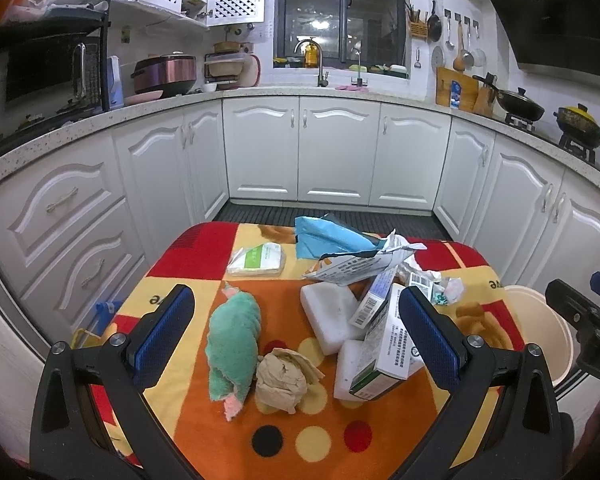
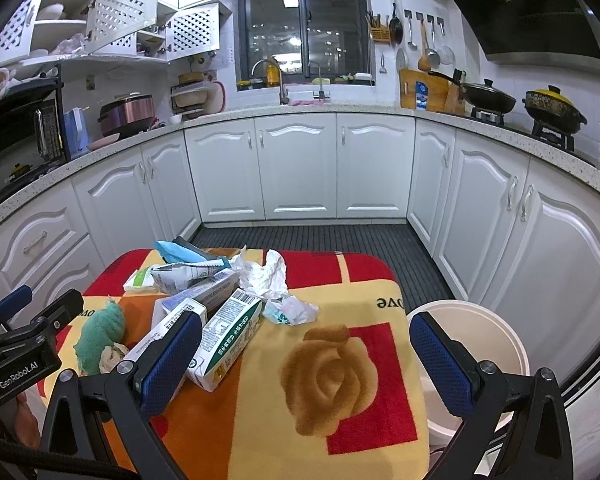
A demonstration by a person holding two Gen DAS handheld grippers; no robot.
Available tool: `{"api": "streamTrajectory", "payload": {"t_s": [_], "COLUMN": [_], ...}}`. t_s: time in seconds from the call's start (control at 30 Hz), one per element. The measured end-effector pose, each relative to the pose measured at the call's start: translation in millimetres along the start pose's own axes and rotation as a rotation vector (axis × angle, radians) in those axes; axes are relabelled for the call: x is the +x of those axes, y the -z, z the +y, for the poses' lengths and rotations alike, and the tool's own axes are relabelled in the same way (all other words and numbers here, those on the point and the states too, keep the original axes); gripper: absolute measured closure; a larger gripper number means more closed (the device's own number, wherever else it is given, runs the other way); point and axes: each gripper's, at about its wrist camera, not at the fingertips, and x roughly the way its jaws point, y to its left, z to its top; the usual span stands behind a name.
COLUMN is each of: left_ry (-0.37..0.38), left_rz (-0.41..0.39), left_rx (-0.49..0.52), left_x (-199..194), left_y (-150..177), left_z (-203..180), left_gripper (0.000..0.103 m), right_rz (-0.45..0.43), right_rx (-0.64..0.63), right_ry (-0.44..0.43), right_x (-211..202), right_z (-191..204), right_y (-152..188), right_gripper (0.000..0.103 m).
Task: Collect trash
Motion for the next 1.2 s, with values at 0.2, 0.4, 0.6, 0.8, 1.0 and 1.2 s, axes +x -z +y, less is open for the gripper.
{"api": "streamTrajectory", "payload": {"t_s": [0.2, 0.4, 0.6, 0.8, 1.0, 1.2], "left_ry": [-0.011, -0.015, -0.02, -0.022, -0.024, -0.023], "left_rz": [0.011, 0.019, 0.015, 0.022, 0.024, 0.025], "left_rx": [0.001, 0.002, 0.0, -0.007, -0.008, -0.009], "left_x": [5, 8, 9, 11, 11, 11], "left_y": [1, 3, 3, 5, 4, 4], "left_z": [2, 4, 4, 7, 7, 7], "left_gripper": [0.001, 0.001, 0.001, 0.001, 0.001, 0.001], "right_rz": [0.009, 0.018, 0.019, 0.028, 0.03, 0.029], "right_rx": [-0.003, -0.012, -0.014, -0.012, -0.009, -0.006], "right_ry": [-0.006, -0.007, -0.006, -0.011, -0.014, -0.017], "right_x": [2, 4, 5, 6, 6, 7], "right_z": [-1, 2, 3, 3, 4, 4], "right_y": [0, -1, -1, -1, -1, 0], "right_gripper": [0.0, 0.0, 0.0, 0.0, 0.0, 0.0]}}
